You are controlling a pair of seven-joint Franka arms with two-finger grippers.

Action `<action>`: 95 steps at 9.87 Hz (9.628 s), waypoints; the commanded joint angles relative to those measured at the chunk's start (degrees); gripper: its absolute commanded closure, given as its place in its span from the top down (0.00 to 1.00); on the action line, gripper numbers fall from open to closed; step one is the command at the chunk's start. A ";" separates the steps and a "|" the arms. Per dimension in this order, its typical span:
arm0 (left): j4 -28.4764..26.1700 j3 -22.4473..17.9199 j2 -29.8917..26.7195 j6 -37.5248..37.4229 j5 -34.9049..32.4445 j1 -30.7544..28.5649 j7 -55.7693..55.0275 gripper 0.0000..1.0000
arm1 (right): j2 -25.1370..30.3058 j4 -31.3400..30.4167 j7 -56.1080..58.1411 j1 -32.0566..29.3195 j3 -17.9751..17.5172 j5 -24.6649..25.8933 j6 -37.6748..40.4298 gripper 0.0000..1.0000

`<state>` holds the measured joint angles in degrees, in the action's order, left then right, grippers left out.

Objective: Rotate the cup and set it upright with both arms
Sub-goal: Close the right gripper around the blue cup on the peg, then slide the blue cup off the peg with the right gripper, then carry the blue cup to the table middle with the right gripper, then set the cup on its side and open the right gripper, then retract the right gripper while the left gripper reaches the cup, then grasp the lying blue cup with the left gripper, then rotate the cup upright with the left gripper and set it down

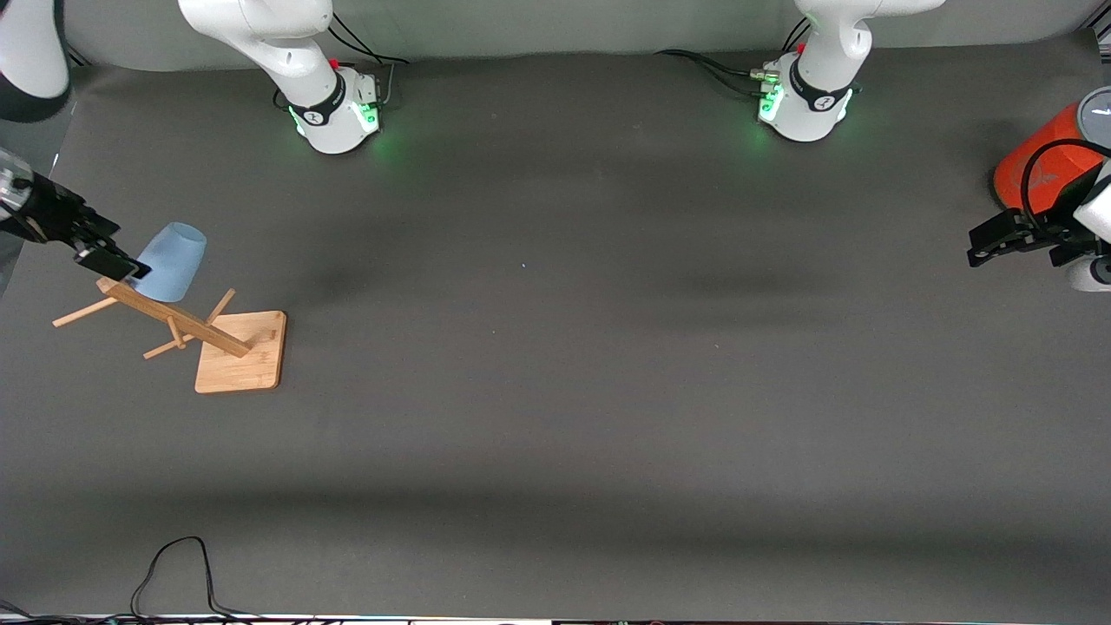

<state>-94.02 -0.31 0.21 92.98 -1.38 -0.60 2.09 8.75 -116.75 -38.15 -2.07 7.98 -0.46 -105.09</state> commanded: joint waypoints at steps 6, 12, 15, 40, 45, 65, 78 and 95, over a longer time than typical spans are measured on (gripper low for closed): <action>-0.46 0.05 -0.21 1.41 -0.64 0.34 0.11 1.00 | 0.75 -7.88 -0.61 0.31 1.51 -1.83 -8.38 1.00; 0.15 0.14 -0.21 1.94 -0.02 0.08 -1.04 1.00 | 0.74 -7.70 -0.44 0.31 1.51 -1.83 -8.03 0.55; 1.29 0.14 1.80 2.73 -0.02 0.16 -0.59 1.00 | 5.03 -7.26 -1.48 1.36 0.81 -1.83 -3.21 0.55; 4.37 -1.01 5.50 2.91 6.13 -4.05 3.27 1.00 | -59.45 45.56 -115.39 62.10 -0.24 0.37 -4.15 0.55; 4.72 -1.09 6.03 3.95 7.01 -4.85 3.27 1.00 | -63.24 48.37 -115.40 62.01 0.11 0.63 -4.69 1.00; 6.57 5.59 12.96 3.78 1.49 28.60 -45.65 1.00 | -19.94 35.56 -27.60 25.06 -0.51 0.37 28.01 1.00; 23.97 5.06 50.06 0.27 -24.02 56.94 -73.99 0.74 | -10.24 24.20 41.31 1.45 -5.96 0.90 12.01 1.00; -11.07 5.59 18.96 30.13 2.82 38.33 -59.97 0.00 | -10.24 25.08 40.43 0.31 -7.28 0.37 12.63 1.00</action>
<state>-96.94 4.96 25.39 119.34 -3.80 40.52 -62.32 -2.06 -91.29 1.42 -1.83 0.57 0.37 -92.09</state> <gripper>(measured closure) 0.952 0.000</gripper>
